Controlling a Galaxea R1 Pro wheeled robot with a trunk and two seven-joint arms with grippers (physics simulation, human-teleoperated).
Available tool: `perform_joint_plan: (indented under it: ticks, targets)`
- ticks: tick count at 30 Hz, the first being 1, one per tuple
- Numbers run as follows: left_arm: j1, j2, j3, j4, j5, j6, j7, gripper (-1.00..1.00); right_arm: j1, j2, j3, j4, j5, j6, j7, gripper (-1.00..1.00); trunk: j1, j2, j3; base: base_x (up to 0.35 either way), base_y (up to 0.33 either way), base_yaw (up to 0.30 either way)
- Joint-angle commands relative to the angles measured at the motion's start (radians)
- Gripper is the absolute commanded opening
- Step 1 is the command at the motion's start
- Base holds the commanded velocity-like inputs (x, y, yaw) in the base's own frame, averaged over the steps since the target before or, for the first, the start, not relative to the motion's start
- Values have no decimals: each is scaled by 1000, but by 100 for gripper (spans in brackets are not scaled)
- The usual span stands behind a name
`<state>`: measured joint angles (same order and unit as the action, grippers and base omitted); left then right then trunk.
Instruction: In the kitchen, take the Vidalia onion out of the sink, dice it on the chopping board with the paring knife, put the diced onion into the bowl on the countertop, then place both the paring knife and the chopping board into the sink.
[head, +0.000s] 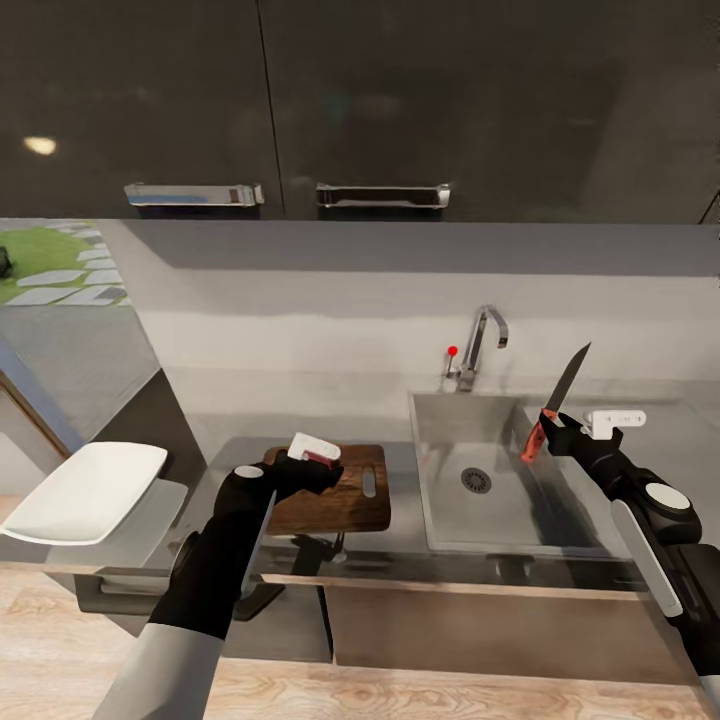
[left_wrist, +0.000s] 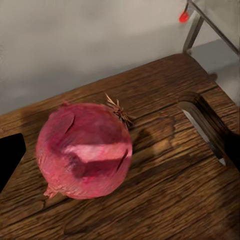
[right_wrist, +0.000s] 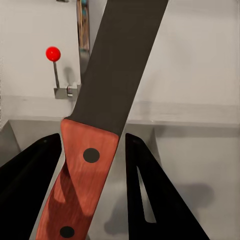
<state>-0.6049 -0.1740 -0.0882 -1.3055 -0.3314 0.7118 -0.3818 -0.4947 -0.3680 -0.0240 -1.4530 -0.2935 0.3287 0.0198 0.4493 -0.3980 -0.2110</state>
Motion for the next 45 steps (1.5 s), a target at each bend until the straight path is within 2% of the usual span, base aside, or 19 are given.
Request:
perform_joint_plan:
  ticks: [1,14,20,23,30,34,38,43,45]
  targets:
    - [-1,0,1,-3,-11,3,-9,100,-1,0,-1,-1,-6,6,2,-100,1,-2,0,0,0,0]
    - [-1,0,8,-62,-11,4,-9,100,-1,0,-1,-1,-6,6,2,-100,1,-2,20,0,0,0]
    - [-1,0,31,-87,-11,5,-11,100,-1,1,3,-1,-6,6,2,-100,1,-2,30,0,0,0]
    - [-1,0,33,-88,-11,6,-11,100,-1,1,27,-1,-6,5,0,-100,1,-2,35,0,3,0]
    - [-1,0,33,-89,-11,6,-11,100,-1,1,41,-1,-6,4,-3,-100,1,-2,45,0,213,0]
    - [-1,0,33,-89,-11,6,-11,100,-1,1,81,-1,-5,4,-4,-100,1,-2,45,0,291,0]
    - [-1,0,33,-90,-10,6,-11,100,-1,1,97,-1,-4,5,-13,-100,1,-2,46,0,199,0]
    - [-1,0,33,-90,-10,6,-11,100,-1,1,151,-1,-3,6,-18,-100,1,-2,46,0,94,0]
    - [-1,0,33,-90,-9,6,-11,100,-1,1,155,-1,-3,6,-18,-100,1,-2,46,0,175,0]
